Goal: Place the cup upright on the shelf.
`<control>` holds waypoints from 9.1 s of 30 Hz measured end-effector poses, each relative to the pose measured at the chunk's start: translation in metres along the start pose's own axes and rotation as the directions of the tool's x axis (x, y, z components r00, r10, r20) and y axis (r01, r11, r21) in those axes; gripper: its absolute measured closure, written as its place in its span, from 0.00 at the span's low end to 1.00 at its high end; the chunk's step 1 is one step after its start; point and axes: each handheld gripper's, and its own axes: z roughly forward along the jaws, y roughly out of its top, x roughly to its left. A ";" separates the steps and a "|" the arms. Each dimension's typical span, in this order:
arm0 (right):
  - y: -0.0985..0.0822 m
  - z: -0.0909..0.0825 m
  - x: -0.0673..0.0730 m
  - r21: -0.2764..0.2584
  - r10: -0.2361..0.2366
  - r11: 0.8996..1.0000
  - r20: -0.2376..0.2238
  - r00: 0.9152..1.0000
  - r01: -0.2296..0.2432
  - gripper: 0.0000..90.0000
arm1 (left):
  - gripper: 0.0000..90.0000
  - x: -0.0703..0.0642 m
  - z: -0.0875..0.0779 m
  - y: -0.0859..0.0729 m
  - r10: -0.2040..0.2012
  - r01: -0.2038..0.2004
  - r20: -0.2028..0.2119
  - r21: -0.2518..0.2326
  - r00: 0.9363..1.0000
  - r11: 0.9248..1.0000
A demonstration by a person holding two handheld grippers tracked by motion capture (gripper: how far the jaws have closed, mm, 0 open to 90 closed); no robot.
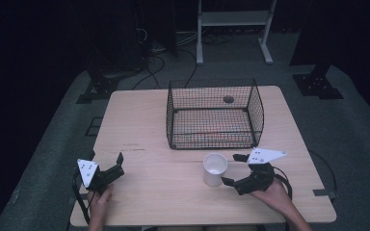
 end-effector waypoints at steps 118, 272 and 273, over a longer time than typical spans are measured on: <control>0.154 0.039 -0.065 0.025 -0.054 0.998 -0.063 0.997 0.056 0.22 | 0.00 0.001 0.000 0.000 -0.011 0.011 0.004 0.000 1.000 1.000; 0.157 0.112 -0.152 0.138 0.076 0.988 -0.002 0.997 -0.075 0.15 | 0.00 0.001 0.000 0.000 -0.010 0.010 0.006 0.003 1.000 1.000; 0.158 0.110 -0.151 0.137 0.075 0.988 -0.005 0.997 -0.074 0.15 | 0.00 0.001 0.000 0.000 -0.011 0.011 0.007 0.003 1.000 1.000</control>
